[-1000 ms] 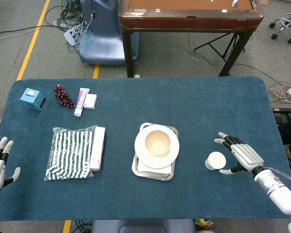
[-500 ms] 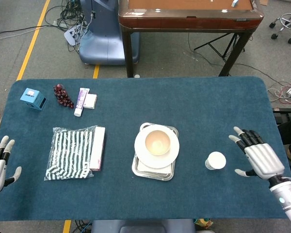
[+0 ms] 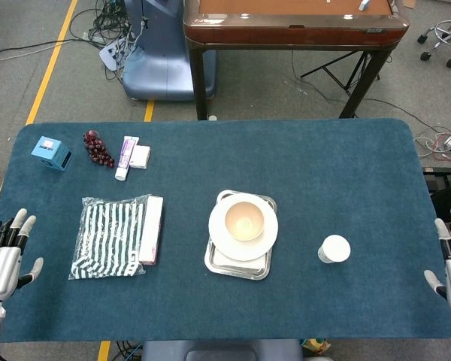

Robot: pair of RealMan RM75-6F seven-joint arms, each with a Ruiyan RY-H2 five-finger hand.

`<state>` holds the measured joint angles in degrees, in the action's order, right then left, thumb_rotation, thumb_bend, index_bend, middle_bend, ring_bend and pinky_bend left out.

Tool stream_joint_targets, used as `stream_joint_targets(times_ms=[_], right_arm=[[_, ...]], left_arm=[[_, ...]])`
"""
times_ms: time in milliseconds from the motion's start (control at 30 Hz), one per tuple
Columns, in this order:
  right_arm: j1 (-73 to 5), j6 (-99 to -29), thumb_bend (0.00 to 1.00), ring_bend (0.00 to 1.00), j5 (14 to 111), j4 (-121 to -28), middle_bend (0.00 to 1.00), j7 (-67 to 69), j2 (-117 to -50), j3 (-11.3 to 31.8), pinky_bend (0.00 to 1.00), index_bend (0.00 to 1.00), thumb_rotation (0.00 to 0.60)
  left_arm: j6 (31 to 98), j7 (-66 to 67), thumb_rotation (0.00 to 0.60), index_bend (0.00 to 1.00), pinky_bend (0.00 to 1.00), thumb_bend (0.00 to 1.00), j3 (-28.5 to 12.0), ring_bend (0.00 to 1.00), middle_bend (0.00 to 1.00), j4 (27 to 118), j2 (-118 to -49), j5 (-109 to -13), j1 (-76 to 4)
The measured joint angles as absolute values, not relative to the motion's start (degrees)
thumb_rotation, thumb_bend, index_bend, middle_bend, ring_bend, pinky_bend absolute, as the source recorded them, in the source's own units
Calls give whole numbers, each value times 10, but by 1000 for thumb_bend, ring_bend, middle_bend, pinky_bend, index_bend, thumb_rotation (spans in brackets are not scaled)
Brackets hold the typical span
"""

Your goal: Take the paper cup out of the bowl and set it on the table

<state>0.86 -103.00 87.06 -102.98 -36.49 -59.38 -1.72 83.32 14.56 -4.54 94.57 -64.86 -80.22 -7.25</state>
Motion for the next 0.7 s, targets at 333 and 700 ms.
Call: stream_joint_targets(times_ms=[333, 700], right_arm=[[69, -1095, 73, 0, 917, -943, 0, -322, -647, -11, 0, 0, 600], [78, -1081, 73, 0, 927, -967, 0, -324, -635, -2, 0, 0, 600]], left_arm=[[820, 177, 600, 0, 0, 324, -45, 0, 0, 960, -657, -812, -89], [812, 196, 600, 0, 0, 324, -43, 0, 0, 967, -661, -817, -99]])
